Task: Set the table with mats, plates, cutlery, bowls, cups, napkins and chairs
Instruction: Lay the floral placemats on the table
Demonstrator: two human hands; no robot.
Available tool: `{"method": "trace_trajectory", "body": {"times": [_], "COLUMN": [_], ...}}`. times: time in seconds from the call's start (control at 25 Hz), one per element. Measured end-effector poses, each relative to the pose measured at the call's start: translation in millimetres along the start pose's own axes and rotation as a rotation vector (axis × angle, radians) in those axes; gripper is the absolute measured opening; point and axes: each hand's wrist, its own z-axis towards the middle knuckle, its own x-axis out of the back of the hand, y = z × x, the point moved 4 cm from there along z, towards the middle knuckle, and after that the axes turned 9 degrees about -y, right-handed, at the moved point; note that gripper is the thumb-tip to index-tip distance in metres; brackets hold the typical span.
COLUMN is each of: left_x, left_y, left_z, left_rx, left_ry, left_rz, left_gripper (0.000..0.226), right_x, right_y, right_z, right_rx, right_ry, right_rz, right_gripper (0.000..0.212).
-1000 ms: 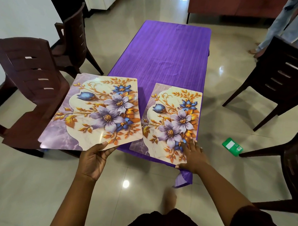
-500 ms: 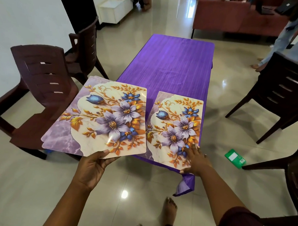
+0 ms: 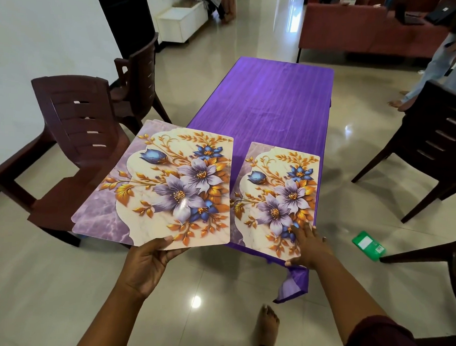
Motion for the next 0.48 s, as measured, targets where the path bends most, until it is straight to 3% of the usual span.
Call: {"method": "trace_trajectory", "body": {"times": [0.12, 0.28, 0.48], "left_x": [-1.1, -2.5, -18.4], "left_y": [-5.4, -22.8, -58.2], "left_z": [3.2, 10.2, 25.3], "left_rx": [0.022, 0.092, 0.223], "left_ry": [-0.014, -0.043, -0.1], "left_rz": [-0.005, -0.037, -0.008], "left_gripper": [0.044, 0.043, 0.041], "right_x": [-1.5, -2.4, 24.9], "right_y": [-11.0, -39.2, -38.2], "right_z": [-7.5, -28.8, -61.0], "right_rx": [0.002, 0.211, 0.252], "right_ry": [0.183, 0.414, 0.234], "right_rz": [0.207, 0.817, 1.211], "right_gripper": [0.119, 0.099, 0.059]}}
